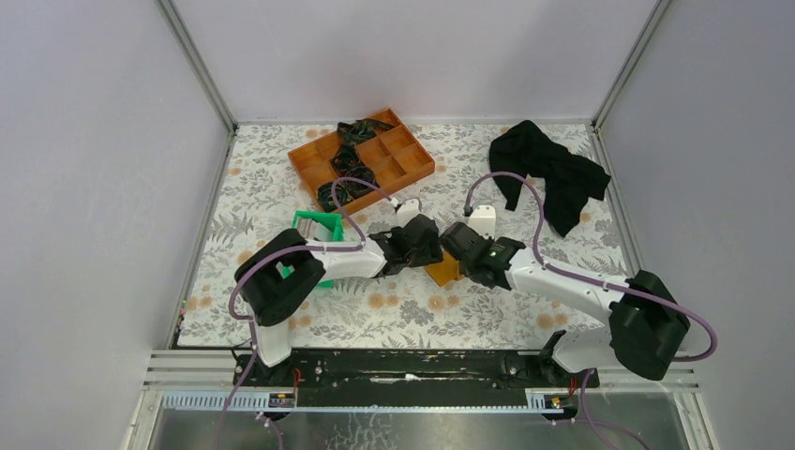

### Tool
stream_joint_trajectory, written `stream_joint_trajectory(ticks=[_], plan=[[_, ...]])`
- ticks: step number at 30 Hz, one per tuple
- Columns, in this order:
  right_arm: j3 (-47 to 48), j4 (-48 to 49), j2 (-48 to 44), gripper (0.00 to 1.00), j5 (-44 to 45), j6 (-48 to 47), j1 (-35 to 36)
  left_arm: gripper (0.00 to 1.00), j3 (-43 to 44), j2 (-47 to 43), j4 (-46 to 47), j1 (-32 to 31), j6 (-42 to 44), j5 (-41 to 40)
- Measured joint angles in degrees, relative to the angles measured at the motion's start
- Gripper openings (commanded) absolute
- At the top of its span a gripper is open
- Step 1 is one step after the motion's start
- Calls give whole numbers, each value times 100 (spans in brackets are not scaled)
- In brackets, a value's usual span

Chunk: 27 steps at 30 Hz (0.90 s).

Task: Put the credit cards into the card holder
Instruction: Close the card holder at the center of the board.

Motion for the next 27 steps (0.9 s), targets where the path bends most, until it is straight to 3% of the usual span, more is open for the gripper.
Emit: stream_joint_trajectory(ticks=[9, 27], plan=[[9, -282, 356, 0, -372, 590, 0, 69, -74, -7, 79, 0, 4, 7], [-304, 476, 988, 0, -1016, 813, -411, 68, -385, -129, 439, 4, -33, 37]])
